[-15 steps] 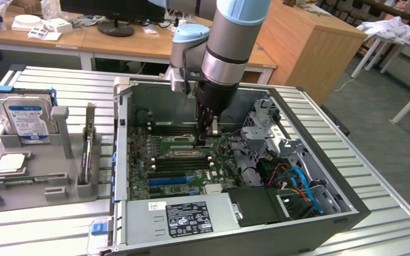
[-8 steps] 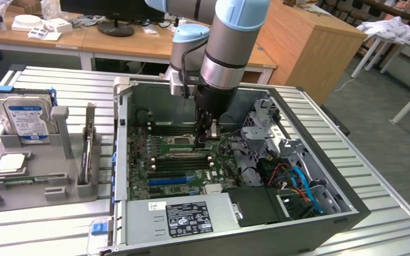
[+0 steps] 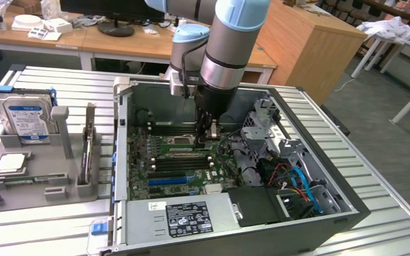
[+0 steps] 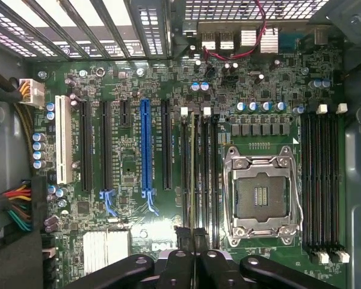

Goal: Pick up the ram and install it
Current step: 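Insert the ram into the slot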

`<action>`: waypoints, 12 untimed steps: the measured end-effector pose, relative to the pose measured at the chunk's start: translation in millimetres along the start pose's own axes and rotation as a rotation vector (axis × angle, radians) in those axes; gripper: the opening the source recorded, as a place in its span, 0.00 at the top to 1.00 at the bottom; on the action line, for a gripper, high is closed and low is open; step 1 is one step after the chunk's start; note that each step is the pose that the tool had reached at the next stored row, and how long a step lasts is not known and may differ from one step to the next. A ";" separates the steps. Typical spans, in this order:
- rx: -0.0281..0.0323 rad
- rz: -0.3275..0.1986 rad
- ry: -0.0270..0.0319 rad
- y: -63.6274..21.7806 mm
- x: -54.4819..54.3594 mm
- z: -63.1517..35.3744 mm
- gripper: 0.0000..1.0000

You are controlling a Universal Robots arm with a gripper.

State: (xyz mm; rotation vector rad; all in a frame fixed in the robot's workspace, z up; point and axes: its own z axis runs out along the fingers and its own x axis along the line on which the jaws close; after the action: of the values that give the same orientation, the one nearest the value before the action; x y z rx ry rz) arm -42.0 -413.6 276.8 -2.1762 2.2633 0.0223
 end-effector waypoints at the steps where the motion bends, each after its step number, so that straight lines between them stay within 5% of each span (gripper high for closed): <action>1: 0.0000 0.000 -0.0001 0.6 0.0 0.1 0.88; 12: 0.0000 0.000 0.0000 3.3 0.2 1.7 0.88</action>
State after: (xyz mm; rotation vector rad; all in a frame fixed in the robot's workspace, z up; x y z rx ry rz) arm -45.3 -413.7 275.1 -2.1764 2.2630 0.0223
